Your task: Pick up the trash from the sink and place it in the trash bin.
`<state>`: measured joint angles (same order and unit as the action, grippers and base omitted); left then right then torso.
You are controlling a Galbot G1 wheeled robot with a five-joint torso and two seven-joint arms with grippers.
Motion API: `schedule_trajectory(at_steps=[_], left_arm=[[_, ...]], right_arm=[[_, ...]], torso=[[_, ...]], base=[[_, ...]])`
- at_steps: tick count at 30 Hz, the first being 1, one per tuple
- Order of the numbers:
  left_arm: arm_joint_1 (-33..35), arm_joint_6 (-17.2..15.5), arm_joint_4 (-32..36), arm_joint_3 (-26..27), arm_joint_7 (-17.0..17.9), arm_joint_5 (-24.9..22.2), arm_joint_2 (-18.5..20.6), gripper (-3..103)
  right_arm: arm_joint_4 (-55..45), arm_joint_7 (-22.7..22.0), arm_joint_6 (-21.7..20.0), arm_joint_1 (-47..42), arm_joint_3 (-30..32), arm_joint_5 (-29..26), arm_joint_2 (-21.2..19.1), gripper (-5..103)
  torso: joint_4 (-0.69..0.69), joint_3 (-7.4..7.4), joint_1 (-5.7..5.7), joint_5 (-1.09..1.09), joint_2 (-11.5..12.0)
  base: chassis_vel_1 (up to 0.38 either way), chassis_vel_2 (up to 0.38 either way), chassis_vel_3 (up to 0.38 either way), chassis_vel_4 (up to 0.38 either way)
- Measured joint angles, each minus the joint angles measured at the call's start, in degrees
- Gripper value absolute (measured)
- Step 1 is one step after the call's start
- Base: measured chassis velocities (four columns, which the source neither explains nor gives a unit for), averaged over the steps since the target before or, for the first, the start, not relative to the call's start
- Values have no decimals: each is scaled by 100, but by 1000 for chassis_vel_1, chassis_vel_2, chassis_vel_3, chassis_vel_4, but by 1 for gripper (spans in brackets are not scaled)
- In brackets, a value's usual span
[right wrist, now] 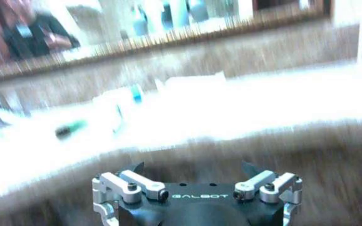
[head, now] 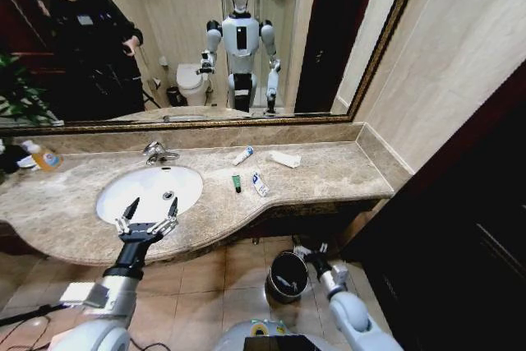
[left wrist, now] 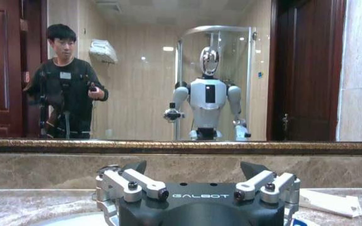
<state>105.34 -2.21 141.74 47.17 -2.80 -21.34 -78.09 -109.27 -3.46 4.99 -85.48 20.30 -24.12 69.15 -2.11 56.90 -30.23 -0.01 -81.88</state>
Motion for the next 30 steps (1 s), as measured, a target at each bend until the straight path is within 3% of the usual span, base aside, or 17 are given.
schedule_trajectory(at_steps=[7,17,24,30], left_arm=[[0,0,0,0,0,0,0,100],[0,0,0,0,0,0,0,100],[0,0,0,0,0,0,0,100],[0,0,0,0,0,0,0,100]], right_arm=[[-689,-156,-670,611,-260,-250,-196,100],[496,233,-1317,2664,-1239,-918,-475,100],[960,185,-1752,3403,-1878,-1363,-364,100],[1470,84,-1852,3917,-2267,-1496,-220,103]], torso=[[1,0,0,0,0],[-1,1,-1,1,0],[0,1,-1,0,0],[0,1,-1,0,1]], base=[[0,0,0,0],[0,0,0,0],[0,0,0,0],[0,0,0,0]])
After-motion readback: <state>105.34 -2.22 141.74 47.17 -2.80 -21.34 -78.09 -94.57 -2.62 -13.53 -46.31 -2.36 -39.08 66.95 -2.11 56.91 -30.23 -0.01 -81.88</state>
